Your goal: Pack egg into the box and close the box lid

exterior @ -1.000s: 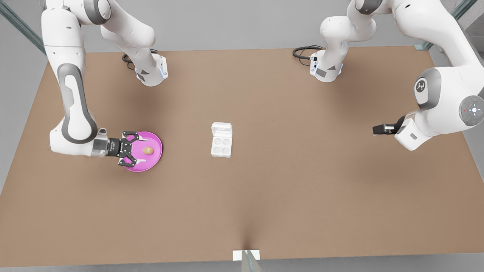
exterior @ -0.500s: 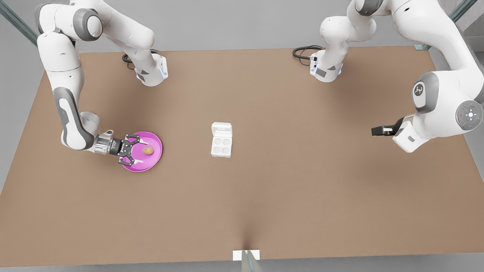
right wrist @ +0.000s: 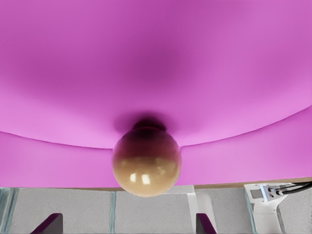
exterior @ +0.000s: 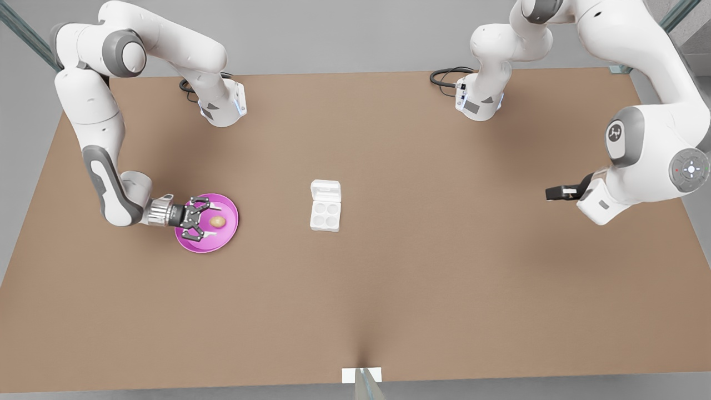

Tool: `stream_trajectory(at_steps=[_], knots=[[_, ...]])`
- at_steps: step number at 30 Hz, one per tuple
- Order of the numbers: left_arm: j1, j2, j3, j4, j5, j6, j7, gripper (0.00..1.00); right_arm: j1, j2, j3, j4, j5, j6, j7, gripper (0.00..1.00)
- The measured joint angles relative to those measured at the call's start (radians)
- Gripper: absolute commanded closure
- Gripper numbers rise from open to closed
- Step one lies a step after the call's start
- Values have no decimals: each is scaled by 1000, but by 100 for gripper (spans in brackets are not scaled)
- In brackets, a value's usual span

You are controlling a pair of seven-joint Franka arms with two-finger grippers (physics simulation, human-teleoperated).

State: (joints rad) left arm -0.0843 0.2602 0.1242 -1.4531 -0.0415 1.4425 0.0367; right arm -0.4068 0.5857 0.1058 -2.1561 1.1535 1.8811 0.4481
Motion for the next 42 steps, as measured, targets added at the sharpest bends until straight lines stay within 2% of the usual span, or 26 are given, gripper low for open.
stream_trajectory(at_steps=[16,21,23,24,31,32,37,39,40,42], knots=[[-2,13,10,0,0,3,0,0,-15,56,-17,-1,-14,3,-100,14],[0,14,12,2,0,3,0,0,-12,71,-17,1,-14,3,-114,24],[0,14,12,3,0,3,0,0,-12,71,-17,2,-15,3,-114,40],[0,14,12,3,0,3,0,0,-12,69,-17,2,-15,3,-114,44],[1,16,12,3,0,4,0,0,-12,80,-17,5,-38,5,-123,44],[0,16,12,3,0,4,1,0,-12,79,-17,5,-38,4,-124,49],[0,16,12,5,1,4,2,0,-14,65,-18,13,-44,-17,-113,57],[0,22,12,5,1,4,2,0,-13,68,-19,14,-41,-15,-117,57],[0,22,12,6,3,4,2,0,-11,49,-19,24,-46,-30,-102,57],[0,22,12,5,8,4,2,0,-1,-98,-13,111,-193,-64,110,57]])
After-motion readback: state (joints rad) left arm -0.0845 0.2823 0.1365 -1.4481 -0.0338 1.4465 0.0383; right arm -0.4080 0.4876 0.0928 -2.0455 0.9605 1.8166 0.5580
